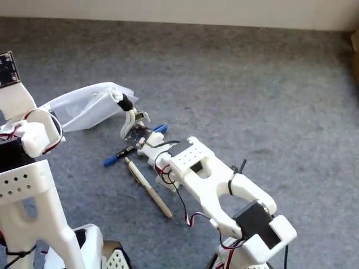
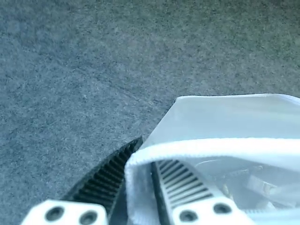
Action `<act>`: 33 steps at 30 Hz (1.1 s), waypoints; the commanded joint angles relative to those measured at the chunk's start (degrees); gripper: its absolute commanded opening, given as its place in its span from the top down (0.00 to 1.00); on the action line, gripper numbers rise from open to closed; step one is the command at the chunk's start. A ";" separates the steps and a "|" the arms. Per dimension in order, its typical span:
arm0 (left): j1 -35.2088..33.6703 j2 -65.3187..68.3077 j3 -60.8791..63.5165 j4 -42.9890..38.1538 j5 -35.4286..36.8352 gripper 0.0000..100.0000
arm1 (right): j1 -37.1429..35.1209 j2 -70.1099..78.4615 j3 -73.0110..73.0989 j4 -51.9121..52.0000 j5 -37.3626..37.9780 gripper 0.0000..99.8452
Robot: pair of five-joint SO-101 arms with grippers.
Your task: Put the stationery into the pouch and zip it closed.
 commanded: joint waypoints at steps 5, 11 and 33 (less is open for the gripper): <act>-1.10 0.57 0.75 -1.76 0.18 0.99 | 9.19 -0.31 -2.24 0.13 5.71 0.97; -0.92 0.57 0.66 -1.76 0.18 0.99 | 13.85 -0.31 -2.59 1.71 6.86 0.99; 1.19 0.57 0.92 -1.67 0.18 0.99 | 10.86 0.04 -6.55 3.38 -1.58 0.79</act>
